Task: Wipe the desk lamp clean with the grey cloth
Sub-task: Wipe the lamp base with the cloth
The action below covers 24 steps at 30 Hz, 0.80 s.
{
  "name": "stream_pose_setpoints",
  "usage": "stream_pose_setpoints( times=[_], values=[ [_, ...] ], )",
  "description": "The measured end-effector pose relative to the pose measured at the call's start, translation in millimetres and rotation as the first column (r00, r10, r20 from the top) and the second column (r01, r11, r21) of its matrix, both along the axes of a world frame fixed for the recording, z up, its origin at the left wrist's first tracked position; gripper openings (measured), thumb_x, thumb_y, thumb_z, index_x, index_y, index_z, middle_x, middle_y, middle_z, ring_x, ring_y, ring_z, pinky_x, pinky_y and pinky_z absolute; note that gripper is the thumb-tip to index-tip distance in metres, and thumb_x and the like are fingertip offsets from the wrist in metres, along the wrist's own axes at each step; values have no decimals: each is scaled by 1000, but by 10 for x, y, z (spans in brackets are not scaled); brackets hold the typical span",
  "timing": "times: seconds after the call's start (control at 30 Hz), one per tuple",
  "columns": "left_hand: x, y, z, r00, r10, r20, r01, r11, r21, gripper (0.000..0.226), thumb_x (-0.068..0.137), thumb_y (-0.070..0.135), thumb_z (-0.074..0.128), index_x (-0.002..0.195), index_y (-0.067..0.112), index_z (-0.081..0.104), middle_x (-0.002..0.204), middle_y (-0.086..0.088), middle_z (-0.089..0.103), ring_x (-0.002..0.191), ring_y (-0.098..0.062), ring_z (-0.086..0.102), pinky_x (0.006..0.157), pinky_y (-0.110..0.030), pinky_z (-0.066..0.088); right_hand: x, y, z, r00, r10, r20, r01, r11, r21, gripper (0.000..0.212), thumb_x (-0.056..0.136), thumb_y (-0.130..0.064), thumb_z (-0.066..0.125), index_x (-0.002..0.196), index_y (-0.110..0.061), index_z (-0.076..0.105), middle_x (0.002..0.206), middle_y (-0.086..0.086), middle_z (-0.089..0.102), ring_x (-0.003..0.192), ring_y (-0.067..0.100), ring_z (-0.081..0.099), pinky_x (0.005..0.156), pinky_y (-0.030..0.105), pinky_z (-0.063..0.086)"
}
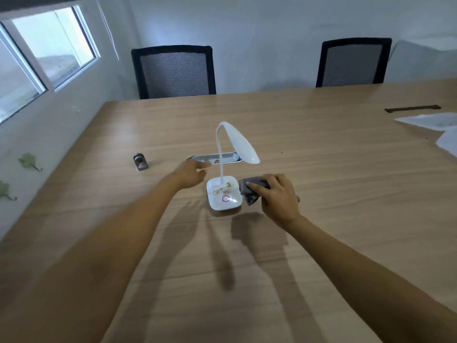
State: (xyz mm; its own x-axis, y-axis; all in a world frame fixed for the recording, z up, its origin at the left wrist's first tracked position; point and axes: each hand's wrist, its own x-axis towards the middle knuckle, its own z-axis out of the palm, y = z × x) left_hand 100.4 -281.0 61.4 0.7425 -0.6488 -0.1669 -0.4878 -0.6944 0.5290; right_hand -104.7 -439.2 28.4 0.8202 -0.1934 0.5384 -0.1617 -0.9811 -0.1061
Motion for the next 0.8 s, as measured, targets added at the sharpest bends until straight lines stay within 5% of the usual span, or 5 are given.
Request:
stream_pose_setpoints(
  times=[0.27,0.57,0.8],
  values=[
    [225,-1,-697,982,-189,0,182,948,261,43,98,19,34,140,23,42,151,-6,39,137,-26,37,113,-32,29,602,-108,-274,972,-47,-230,70,993,92,48,76,-3,54,120,-18,65,110,20,65,99,41,56,82,46,47],
    [392,-57,-844,953,-293,76,276,944,180,39,93,7,36,122,10,62,127,-17,62,118,-33,55,100,-37,41,971,-78,-550,936,22,-351,20,993,116,44,86,-11,49,128,-19,57,123,12,64,101,37,52,85,43,48],
    [399,-23,-879,938,-332,99,313,935,166,42,90,6,39,127,11,58,132,-15,60,121,-31,54,103,-36,41,538,81,-498,921,176,-347,-201,979,-36,40,62,-5,78,100,-17,76,89,6,77,63,33,60,53,35,55]
  ],
)
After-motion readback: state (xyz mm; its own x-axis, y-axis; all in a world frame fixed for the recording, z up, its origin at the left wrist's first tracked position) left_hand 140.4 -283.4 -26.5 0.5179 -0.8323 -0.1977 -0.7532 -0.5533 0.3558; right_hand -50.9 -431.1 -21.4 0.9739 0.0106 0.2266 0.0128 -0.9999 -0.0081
